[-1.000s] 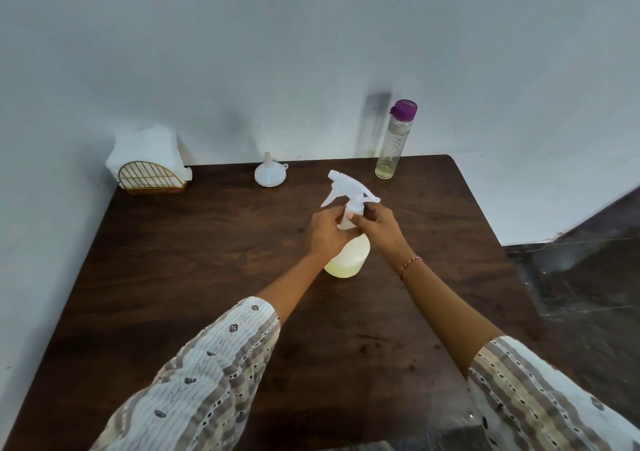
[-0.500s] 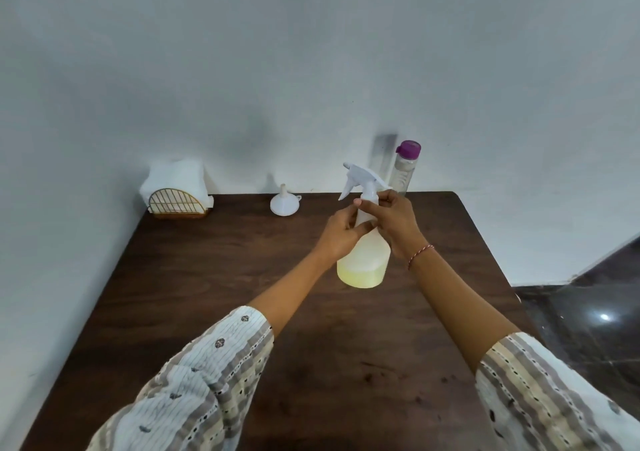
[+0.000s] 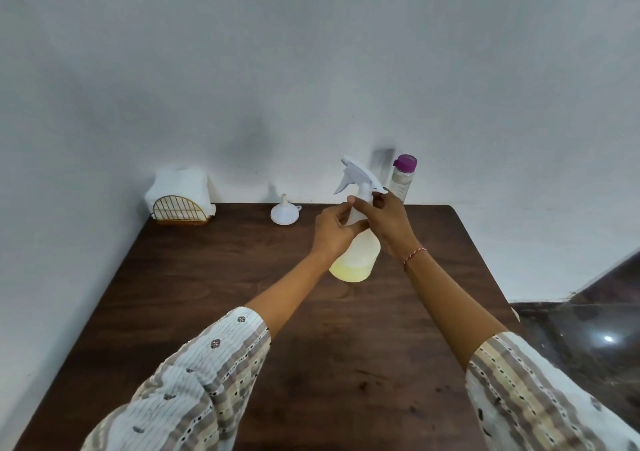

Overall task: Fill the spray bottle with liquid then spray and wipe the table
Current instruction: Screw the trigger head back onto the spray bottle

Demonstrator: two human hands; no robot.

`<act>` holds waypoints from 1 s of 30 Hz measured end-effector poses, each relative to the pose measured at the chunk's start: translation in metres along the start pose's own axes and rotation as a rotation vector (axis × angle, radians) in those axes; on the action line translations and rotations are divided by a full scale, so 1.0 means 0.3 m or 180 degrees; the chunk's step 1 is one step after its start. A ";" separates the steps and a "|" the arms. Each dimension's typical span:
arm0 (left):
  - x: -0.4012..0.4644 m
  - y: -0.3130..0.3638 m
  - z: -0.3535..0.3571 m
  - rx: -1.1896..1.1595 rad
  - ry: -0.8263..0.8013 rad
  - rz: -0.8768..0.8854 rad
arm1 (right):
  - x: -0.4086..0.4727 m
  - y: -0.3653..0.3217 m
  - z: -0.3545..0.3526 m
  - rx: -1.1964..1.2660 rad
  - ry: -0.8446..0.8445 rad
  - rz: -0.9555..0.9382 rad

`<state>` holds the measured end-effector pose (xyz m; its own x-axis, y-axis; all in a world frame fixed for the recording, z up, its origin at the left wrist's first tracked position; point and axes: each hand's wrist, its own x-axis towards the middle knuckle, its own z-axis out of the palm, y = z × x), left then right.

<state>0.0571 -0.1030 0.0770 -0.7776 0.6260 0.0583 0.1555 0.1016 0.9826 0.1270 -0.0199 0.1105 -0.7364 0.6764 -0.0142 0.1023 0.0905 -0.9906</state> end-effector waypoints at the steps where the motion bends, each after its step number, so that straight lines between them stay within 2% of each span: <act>1: 0.000 0.005 -0.007 -0.0023 -0.0020 0.0008 | 0.000 -0.005 -0.005 0.0219 -0.0218 0.0116; 4: -0.001 0.018 -0.026 -0.0085 -0.0004 -0.0010 | 0.002 -0.010 -0.036 0.0689 -0.0732 0.0228; 9: -0.002 0.023 -0.033 0.0035 0.0138 -0.0006 | 0.006 -0.015 -0.009 0.0622 -0.0155 0.0060; 14: -0.003 0.021 -0.047 0.0168 0.0236 0.0029 | -0.002 -0.028 0.007 0.0436 -0.0541 0.0024; 16: -0.010 0.021 -0.037 0.0248 0.0405 0.0137 | -0.008 -0.030 0.028 0.0528 -0.0333 -0.0084; 19: -0.023 0.025 -0.017 0.0336 0.0760 0.0263 | 0.001 -0.011 0.064 0.0266 0.0099 -0.0288; 25: -0.020 0.025 -0.033 0.0411 0.0974 0.0358 | 0.011 -0.054 0.063 -0.0122 -0.0434 -0.0418; 30: -0.028 0.053 -0.041 0.0428 0.0846 0.0532 | 0.013 -0.076 0.037 0.0167 -0.0997 -0.0141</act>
<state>0.0586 -0.1161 0.0943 -0.8634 0.4211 0.2780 0.3595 0.1268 0.9245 0.1144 -0.0274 0.1314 -0.9103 0.4138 -0.0039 0.0368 0.0716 -0.9968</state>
